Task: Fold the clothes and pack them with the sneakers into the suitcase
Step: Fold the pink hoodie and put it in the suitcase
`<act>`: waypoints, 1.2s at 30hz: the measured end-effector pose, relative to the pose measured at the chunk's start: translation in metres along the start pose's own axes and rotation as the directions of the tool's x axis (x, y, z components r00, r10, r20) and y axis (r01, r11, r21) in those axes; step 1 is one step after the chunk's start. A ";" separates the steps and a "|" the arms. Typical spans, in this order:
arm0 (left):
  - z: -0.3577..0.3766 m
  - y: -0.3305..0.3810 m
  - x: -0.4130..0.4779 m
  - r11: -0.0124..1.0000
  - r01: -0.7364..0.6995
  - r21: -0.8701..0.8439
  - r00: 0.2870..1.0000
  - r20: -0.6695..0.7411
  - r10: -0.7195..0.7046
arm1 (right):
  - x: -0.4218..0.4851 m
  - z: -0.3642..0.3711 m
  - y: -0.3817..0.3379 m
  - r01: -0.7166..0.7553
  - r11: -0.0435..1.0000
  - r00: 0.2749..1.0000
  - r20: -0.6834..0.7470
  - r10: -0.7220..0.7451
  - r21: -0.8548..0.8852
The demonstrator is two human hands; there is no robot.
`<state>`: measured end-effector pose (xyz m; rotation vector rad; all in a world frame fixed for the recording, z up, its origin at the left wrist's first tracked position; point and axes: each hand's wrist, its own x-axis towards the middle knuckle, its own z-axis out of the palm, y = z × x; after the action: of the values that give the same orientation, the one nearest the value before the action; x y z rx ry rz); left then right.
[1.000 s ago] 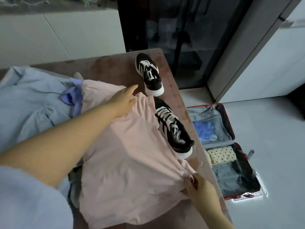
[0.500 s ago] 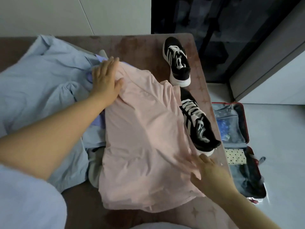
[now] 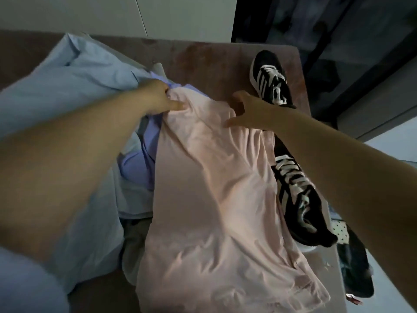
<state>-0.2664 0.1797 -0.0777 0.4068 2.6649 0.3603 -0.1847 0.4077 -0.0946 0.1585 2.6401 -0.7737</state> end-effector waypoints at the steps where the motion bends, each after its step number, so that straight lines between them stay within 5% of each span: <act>1: -0.003 0.001 -0.001 0.999 0.001 0.032 1.000 0.007 -0.001 | 0.011 0.004 0.004 -0.027 0.999 0.998 0.054 0.026 0.027; 9: 0.009 0.001 -0.004 0.996 -0.081 -0.035 0.987 -0.141 0.076 | 0.026 -0.003 0.004 0.007 0.999 0.979 0.201 0.004 -0.053; 13: 0.011 0.007 -0.011 0.990 -0.049 -0.132 0.984 -0.176 0.026 | 0.015 -0.008 0.001 0.032 0.999 0.996 0.089 -0.030 -0.016; 17: 0.003 0.010 -0.032 0.973 -0.110 -0.203 0.983 -0.168 0.076 | -0.012 -0.016 0.005 0.027 0.944 0.997 -0.082 0.000 0.329; 19: -0.003 0.010 -0.049 0.951 -0.187 -0.248 0.970 -0.197 0.139 | -0.033 -0.027 0.003 0.072 0.930 0.991 -0.132 -0.025 0.360; 26: -0.018 0.011 -0.095 0.909 -0.334 -0.249 0.883 -0.420 0.210 | -0.103 -0.039 -0.018 0.194 0.980 0.920 -0.341 -0.195 -0.036; 32: -0.009 0.008 -0.137 0.901 -0.407 -0.148 0.859 -0.396 0.323 | -0.134 -0.007 -0.012 0.249 0.899 0.752 -0.513 -0.414 -0.360; 36: 0.005 0.003 -0.160 0.885 -0.426 -0.189 0.874 -0.338 0.348 | -0.139 0.015 0.000 0.226 0.912 0.788 -0.486 -0.378 -0.343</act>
<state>-0.1247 0.1299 -0.0235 0.8739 2.7516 0.9508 -0.0519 0.3998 -0.0523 -0.1598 3.3486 -0.5006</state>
